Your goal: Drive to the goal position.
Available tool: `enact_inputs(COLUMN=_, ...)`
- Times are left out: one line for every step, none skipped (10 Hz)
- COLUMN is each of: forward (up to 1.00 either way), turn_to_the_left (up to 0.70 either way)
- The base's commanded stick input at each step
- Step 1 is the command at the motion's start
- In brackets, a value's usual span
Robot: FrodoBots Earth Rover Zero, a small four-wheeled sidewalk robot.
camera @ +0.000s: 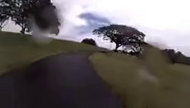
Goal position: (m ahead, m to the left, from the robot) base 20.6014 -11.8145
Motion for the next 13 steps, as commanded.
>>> enact_inputs(forward=0.85, turn_to_the_left=0.0)
enact_inputs(forward=0.85, turn_to_the_left=0.02)
enact_inputs(forward=0.85, turn_to_the_left=0.13)
enact_inputs(forward=0.85, turn_to_the_left=0.24)
enact_inputs(forward=0.85, turn_to_the_left=0.34)
enact_inputs(forward=0.85, turn_to_the_left=0.34)
enact_inputs(forward=0.85, turn_to_the_left=0.34)
enact_inputs(forward=0.85, turn_to_the_left=0.34)
enact_inputs(forward=0.85, turn_to_the_left=0.34)
enact_inputs(forward=0.85, turn_to_the_left=0.34)
enact_inputs(forward=0.85, turn_to_the_left=0.34)
enact_inputs(forward=0.85, turn_to_the_left=0.34)
enact_inputs(forward=0.85, turn_to_the_left=0.34)
